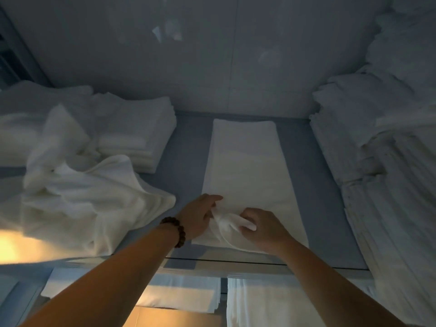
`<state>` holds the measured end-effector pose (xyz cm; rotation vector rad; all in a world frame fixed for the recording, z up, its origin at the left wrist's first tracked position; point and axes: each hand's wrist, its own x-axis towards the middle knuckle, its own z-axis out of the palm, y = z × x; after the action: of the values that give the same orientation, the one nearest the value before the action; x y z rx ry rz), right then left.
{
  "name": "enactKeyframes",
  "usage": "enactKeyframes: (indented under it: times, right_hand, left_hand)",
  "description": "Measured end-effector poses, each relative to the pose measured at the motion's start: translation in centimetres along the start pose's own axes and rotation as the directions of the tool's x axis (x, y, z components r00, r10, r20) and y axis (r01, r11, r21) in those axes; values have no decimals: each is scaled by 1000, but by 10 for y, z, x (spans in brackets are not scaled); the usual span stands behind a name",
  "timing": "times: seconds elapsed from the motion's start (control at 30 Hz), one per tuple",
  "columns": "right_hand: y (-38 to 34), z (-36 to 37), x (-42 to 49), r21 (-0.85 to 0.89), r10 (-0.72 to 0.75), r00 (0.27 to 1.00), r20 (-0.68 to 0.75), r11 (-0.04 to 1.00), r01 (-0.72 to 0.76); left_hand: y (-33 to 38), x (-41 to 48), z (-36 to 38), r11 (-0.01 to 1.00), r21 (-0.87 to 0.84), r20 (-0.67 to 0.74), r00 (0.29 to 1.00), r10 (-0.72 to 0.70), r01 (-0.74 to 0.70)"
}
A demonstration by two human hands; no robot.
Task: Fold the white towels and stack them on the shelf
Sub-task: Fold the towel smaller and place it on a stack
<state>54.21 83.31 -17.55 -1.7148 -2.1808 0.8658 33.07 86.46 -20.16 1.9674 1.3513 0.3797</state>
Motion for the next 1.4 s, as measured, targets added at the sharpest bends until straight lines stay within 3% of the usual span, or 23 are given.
enactKeyframes:
  times: [0.1, 0.23, 0.33, 0.53, 0.63, 0.8, 0.97, 1.27, 1.4]
  right_hand:
    - [-1, 3, -5, 47, 41, 985, -170, 998, -34]
    - [-5, 7, -14, 26, 14, 958, -287, 1000, -6]
    - [-4, 10, -21, 55, -21, 955, -296, 998, 39]
    - [0, 20, -36, 83, -82, 969, -232, 991, 104]
    - [5, 18, -41, -34, -94, 968, -233, 995, 89]
    - [21, 5, -54, -331, -47, 942, -333, 941, -70]
    - [40, 0, -68, -336, 18, 938, -347, 931, -142]
    - [65, -2, -85, -380, 96, 948, -304, 900, -213]
    - [65, -3, -83, -408, 114, 926, -361, 873, -267]
  left_hand:
    - [-3, -8, 1, 999, 44, -24, 1000, -2, 3]
    - [-10, -20, -2, 993, 109, -29, 999, -44, 47]
    - [-9, -28, 3, 986, 162, 28, 999, -26, 21]
    - [16, -37, 39, 1000, 4, -103, 994, -19, 20]
    - [28, -30, 53, 1000, -24, -211, 977, -21, 16]
    - [37, -22, 48, 994, -105, -321, 946, -50, 18]
    - [39, -24, 40, 976, -209, -318, 948, -9, -60]
    - [37, -35, 22, 990, 21, -388, 914, -119, 138]
    - [36, -33, 24, 961, 125, -308, 930, -200, 248]
